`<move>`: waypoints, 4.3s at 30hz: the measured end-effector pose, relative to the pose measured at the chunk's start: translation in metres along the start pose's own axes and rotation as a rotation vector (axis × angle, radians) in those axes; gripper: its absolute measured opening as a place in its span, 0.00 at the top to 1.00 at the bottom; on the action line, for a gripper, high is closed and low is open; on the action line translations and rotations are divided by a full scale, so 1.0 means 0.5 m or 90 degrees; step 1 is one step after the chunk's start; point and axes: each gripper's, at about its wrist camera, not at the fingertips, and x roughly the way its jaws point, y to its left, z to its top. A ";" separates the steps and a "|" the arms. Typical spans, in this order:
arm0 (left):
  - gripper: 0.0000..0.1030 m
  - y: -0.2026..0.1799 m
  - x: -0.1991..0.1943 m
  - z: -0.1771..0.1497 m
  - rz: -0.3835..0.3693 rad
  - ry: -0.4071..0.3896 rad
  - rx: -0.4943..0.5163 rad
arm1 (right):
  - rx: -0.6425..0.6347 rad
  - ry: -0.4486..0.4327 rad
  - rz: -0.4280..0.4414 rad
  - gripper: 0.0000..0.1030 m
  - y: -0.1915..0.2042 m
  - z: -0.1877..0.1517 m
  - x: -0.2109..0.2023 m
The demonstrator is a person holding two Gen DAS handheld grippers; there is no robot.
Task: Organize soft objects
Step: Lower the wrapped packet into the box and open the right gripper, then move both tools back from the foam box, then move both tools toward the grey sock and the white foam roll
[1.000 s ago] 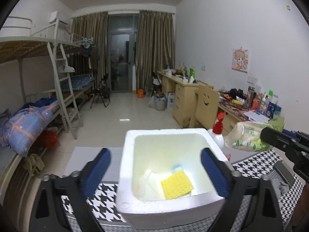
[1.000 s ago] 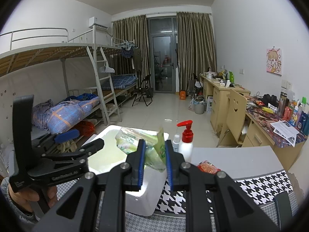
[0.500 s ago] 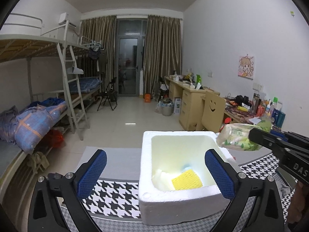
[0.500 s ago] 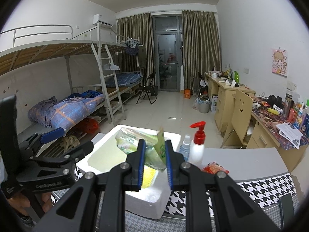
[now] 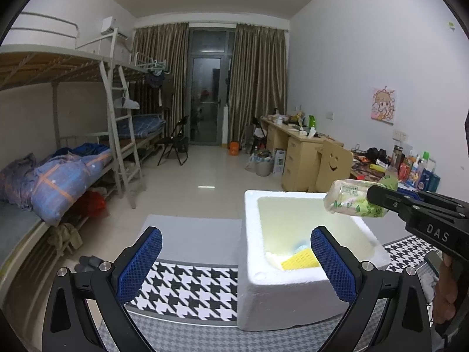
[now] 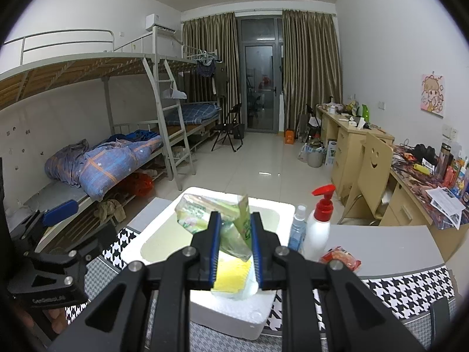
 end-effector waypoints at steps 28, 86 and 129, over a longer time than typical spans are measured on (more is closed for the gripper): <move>0.01 0.045 -0.032 -0.025 0.010 -0.003 -0.017 | 0.032 0.064 0.001 0.38 0.005 0.002 0.087; 0.01 -0.078 -0.181 -0.092 -0.047 -0.039 0.000 | 0.044 -0.060 -0.018 0.11 -0.037 -0.123 -0.228; 0.01 -0.249 -0.225 -0.171 -0.162 -0.043 0.055 | 0.056 -0.076 -0.101 0.11 -0.122 -0.257 -0.345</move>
